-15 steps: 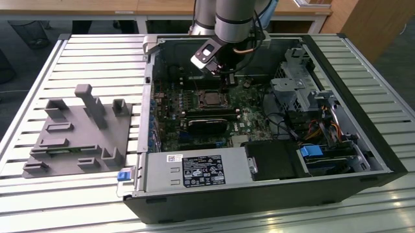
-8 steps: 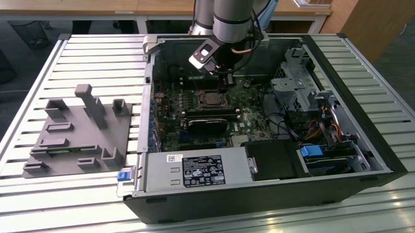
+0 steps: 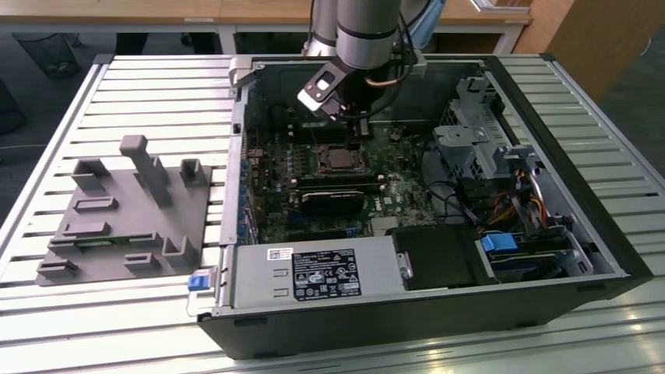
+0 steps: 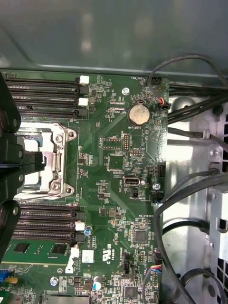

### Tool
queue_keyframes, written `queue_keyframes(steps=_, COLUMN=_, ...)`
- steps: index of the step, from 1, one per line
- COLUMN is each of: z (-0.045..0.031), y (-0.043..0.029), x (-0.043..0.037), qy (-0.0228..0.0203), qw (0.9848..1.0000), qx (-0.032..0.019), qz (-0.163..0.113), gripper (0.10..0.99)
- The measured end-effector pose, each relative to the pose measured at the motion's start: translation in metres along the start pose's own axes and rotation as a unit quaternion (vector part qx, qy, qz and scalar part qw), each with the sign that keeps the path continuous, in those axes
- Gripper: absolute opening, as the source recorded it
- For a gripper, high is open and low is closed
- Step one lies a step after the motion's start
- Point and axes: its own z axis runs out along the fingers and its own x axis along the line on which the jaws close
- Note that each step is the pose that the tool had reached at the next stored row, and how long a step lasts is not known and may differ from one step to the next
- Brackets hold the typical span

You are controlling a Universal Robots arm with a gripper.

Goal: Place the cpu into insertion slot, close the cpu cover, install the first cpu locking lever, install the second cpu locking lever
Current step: 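Close the cpu cover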

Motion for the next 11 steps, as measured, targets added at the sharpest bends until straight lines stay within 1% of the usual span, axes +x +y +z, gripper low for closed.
queue_keyframes(steps=11, z=0.0024, y=-0.0036, x=0.0001, qy=0.0000, qw=1.0000, qx=0.0000, qz=0.000, gripper=0.106)
